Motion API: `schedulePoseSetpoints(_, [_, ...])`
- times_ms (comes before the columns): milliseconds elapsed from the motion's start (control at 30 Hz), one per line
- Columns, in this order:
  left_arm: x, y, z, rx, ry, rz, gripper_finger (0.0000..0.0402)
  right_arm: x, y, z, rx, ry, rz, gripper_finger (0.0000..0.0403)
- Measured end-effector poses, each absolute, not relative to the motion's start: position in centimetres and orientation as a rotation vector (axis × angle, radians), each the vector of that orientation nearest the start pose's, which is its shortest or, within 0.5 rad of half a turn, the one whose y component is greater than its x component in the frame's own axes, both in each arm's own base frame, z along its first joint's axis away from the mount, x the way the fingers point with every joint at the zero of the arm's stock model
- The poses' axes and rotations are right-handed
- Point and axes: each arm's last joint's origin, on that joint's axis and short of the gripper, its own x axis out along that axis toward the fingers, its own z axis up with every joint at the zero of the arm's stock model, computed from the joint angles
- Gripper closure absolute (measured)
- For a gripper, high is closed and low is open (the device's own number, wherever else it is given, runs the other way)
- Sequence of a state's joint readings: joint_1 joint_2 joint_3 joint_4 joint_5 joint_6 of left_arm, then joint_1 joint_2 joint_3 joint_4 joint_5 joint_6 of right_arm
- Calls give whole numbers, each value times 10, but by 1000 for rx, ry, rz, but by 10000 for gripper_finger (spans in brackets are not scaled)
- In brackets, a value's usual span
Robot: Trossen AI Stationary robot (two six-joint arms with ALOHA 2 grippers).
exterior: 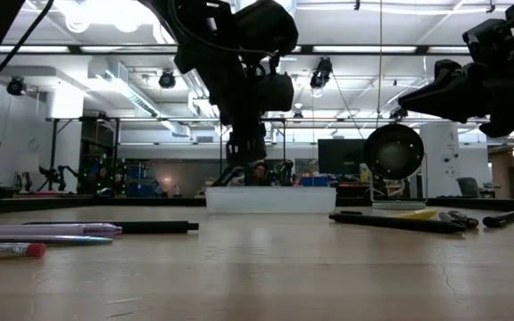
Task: Pick & place school supplies into a supply box
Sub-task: Put the black pen into the black box
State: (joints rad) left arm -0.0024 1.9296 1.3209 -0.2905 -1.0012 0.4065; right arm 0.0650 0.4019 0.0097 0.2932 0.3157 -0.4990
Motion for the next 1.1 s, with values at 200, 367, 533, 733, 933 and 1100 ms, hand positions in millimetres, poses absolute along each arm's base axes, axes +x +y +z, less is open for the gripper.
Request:
schedulePoseSetpoints(200, [395,5,208,814,981,724,340,121,-1,159,-516,158,-222,335])
schedulePoseSetpoints(367, [388,-20,219,808,932,685,340,121,-1,159,-516,158,-223,335])
schedulePoseSetpoints(533, [380,-50,228,819,888,623,340,121,-1,159,-515,159,-222,335])
schedulePoseSetpoints(733, [370,-87,237,800,807,560,340,121,-1,159,-515,158,-221,335])
schedulePoseSetpoints(933, [358,-120,242,766,738,492,340,121,-1,159,-516,158,-221,335])
schedulePoseSetpoints(1100, [346,-134,251,626,716,383,340,121,-1,159,-515,158,-221,335])
